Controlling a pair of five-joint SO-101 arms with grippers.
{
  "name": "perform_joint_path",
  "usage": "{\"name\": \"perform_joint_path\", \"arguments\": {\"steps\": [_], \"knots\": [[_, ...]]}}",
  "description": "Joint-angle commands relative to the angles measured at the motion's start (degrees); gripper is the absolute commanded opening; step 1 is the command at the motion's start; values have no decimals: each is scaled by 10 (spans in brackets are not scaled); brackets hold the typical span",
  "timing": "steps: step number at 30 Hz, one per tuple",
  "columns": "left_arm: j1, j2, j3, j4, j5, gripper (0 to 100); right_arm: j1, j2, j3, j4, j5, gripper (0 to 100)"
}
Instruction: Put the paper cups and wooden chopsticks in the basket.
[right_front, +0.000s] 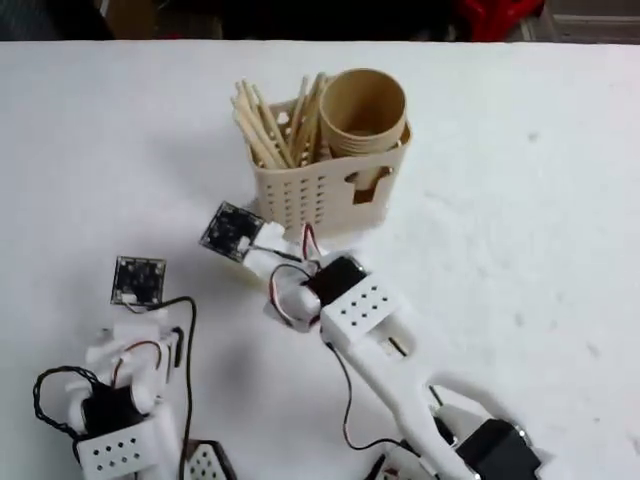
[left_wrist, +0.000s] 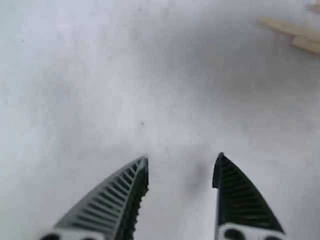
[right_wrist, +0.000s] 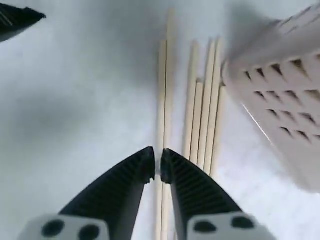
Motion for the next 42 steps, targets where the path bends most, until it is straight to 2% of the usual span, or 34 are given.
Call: {"name": "perform_joint_path", "arguments": {"steps": [1,6,11,18,25,32,34,38,42], "knots": [[-3,-2,-2,1,-2,219,6,-2,27,-53,28,30],[-3,-2,-2,1,-2,219,5,-2,74,-118,37,33],[-3,-2,-2,1,-2,219,8,21,73,-119,74,35],[-3,-2,-2,1,-2,219,49,136,-18,-95,77,36],[-3,-2,-2,1,-2,219,48,217,-55,-97,77,40],[-3,-2,-2,1,-2,219,51,247,-61,-95,105,175],[-3,-2,-2,1,-2,219,51,247,-61,-97,106,145],[-3,-2,-2,1,-2,219,51,249,-61,-100,108,9],[-3,-2,-2,1,-2,219,51,246,-60,-95,104,13]]}}
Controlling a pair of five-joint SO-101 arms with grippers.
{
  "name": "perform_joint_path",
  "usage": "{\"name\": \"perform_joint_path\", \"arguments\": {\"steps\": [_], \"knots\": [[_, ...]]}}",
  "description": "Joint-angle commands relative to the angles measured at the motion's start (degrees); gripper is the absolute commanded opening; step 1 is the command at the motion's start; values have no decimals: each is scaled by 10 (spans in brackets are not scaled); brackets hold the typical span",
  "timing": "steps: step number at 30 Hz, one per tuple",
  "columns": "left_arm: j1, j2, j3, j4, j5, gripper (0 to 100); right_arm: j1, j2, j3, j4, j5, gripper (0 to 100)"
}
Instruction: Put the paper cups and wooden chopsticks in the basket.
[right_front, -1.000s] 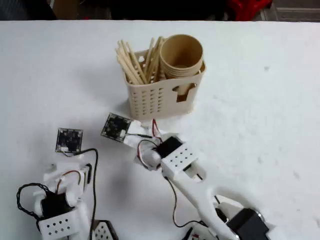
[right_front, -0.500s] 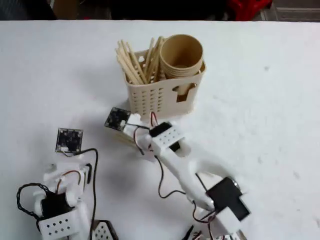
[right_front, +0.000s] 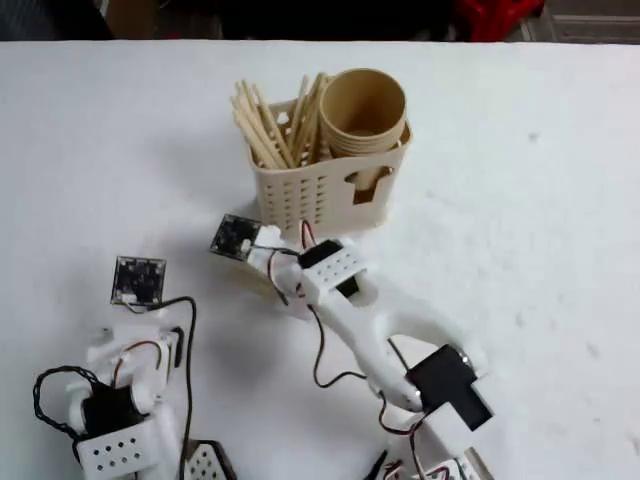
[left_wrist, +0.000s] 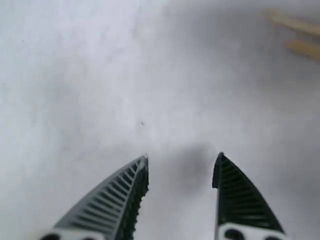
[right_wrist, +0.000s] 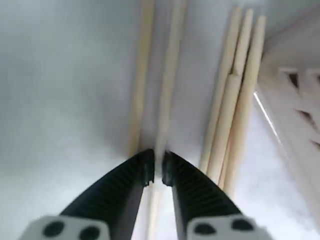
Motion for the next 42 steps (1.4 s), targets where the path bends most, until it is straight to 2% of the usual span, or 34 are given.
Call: {"name": "perform_joint_path", "arguments": {"steps": [1,10,19,23,28,34,42], "knots": [[-3,-2,-2,1,-2,219,2,-7,-12,7,3,17],[-3,-2,-2,1,-2,219,0,-189,8,79,-68,16],[-3,-2,-2,1,-2,219,-1,-460,27,74,-184,16],[-3,-2,-2,1,-2,219,3,-520,-35,46,-192,16],[-3,-2,-2,1,-2,219,8,-482,-149,-36,-193,16],[-3,-2,-2,1,-2,219,7,-347,-258,-171,-191,17],[-3,-2,-2,1,-2,219,36,-180,-326,-202,-192,18]]}}
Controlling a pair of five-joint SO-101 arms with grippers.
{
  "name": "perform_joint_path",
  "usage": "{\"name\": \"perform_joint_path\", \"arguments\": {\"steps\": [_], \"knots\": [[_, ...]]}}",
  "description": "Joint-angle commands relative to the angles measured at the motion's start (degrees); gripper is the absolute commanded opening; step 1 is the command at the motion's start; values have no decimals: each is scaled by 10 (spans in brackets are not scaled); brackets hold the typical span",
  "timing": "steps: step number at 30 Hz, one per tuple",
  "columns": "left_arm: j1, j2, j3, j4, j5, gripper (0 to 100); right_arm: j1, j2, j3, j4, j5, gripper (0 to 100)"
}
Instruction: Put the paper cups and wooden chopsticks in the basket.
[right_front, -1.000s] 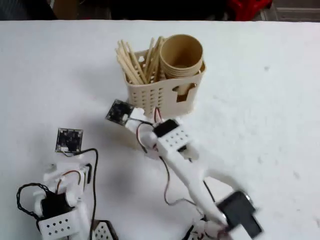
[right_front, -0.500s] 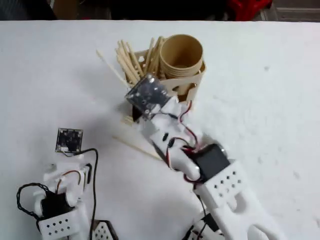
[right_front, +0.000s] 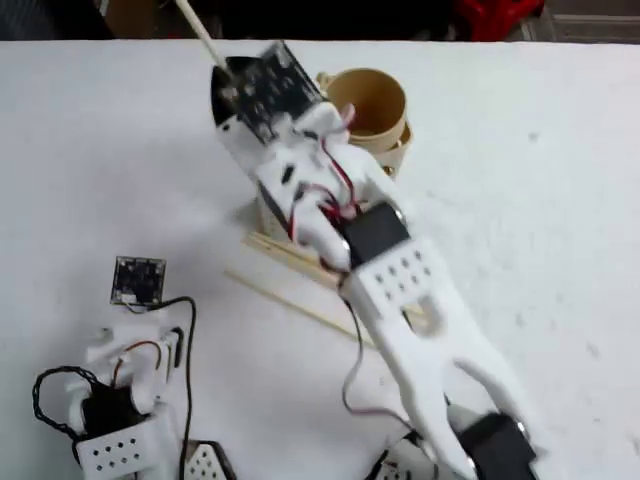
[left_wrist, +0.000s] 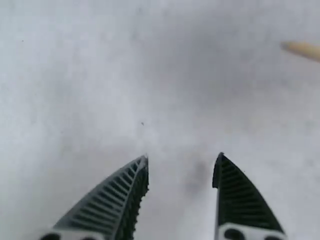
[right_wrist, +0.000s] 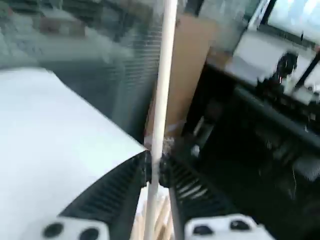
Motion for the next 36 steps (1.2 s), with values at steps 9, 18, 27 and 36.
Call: {"name": "perform_joint_path", "arguments": {"steps": [9,18,27,36], "knots": [[-3,-2,-2,1,-2,219,29,12,98,-132,-1,18],[-3,-2,-2,1,-2,219,32,-79,228,-138,-4,18],[-3,-2,-2,1,-2,219,68,-174,345,-160,-49,26],[-3,-2,-2,1,-2,219,86,-203,394,-134,-75,158]]}}
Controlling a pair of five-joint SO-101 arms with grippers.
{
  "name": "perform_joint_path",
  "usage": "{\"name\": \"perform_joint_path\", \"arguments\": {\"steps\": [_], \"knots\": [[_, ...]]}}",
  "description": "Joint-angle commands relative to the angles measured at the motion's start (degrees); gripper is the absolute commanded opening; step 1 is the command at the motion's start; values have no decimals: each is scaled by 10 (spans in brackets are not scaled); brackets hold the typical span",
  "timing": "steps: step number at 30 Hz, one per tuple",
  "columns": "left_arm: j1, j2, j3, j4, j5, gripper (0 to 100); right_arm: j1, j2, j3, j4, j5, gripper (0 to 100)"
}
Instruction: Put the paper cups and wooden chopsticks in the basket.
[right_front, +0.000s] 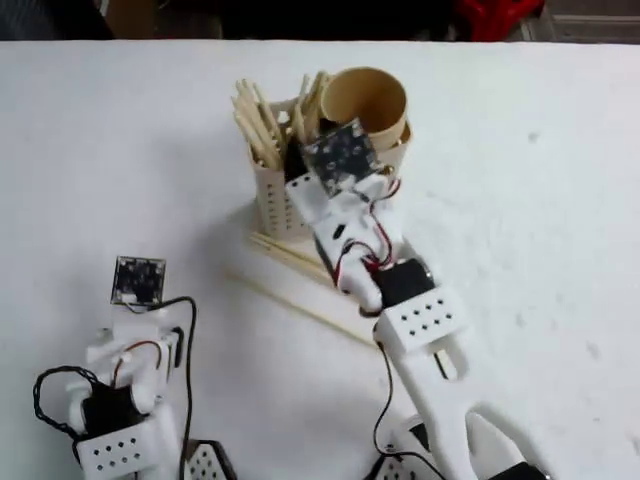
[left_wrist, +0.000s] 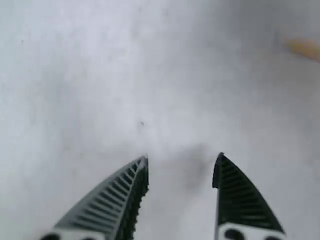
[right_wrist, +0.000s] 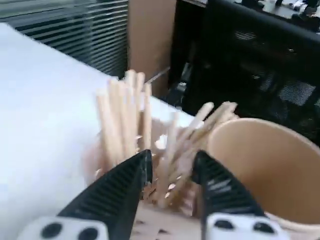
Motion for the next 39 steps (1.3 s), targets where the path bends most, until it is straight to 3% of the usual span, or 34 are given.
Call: {"name": "perform_joint_path", "arguments": {"steps": [1,6,11,16,21,26,39], "knots": [[-3,-2,-2,1,-2,219,8,-25,-2,22,-8,149],[-3,-2,-2,1,-2,219,11,-75,-2,87,-8,104],[-3,-2,-2,1,-2,219,4,-167,-16,270,-4,46],[-3,-2,-2,1,-2,219,-32,-166,-97,454,106,104],[-3,-2,-2,1,-2,219,-99,-99,-118,545,131,134],[-3,-2,-2,1,-2,219,-149,32,-120,555,174,134],[-3,-2,-2,1,-2,219,-151,335,-120,349,183,137]]}}
